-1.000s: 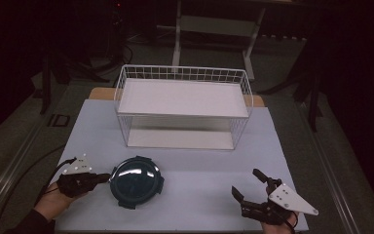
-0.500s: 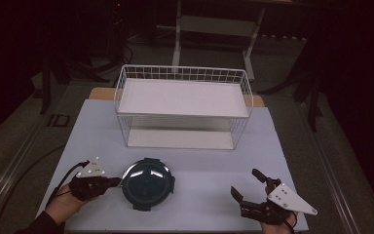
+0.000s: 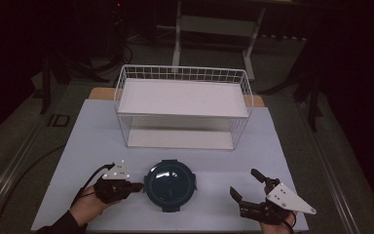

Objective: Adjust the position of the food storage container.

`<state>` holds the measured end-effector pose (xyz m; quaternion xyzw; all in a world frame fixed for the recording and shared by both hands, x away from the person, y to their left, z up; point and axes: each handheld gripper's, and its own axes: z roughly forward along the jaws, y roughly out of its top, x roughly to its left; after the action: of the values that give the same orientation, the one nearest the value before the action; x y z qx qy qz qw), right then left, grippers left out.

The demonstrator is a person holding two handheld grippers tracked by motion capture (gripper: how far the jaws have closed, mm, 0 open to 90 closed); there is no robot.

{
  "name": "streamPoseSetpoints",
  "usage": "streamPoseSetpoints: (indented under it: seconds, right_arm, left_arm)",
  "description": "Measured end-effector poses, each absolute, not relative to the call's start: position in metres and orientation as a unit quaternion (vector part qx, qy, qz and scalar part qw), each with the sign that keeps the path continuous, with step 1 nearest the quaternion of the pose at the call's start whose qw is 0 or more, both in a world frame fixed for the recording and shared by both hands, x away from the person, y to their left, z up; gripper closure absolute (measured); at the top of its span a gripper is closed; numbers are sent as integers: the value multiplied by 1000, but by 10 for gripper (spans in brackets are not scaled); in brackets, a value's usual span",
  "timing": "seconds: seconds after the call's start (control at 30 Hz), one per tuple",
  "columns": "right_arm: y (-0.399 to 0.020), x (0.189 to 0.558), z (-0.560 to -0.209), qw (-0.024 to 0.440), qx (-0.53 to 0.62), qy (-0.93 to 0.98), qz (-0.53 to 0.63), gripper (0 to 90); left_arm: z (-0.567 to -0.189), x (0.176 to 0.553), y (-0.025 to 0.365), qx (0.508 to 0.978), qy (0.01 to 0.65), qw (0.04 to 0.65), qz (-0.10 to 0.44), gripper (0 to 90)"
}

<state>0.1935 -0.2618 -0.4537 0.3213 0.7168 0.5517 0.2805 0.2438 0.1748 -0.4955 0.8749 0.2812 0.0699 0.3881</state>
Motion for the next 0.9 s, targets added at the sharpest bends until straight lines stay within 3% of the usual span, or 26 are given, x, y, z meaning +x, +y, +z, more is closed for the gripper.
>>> streamPoseSetpoints:
  seconds: [0.43,0.9]
  right_arm:
    - [-264,193,-453,284,320,715,553,124]
    - [-263,193,-453,282,319,717,551,124]
  left_arm:
    - [-500,250,172,875,296,374,78,896]
    - [-501,263,127,883,268,381,64,896]
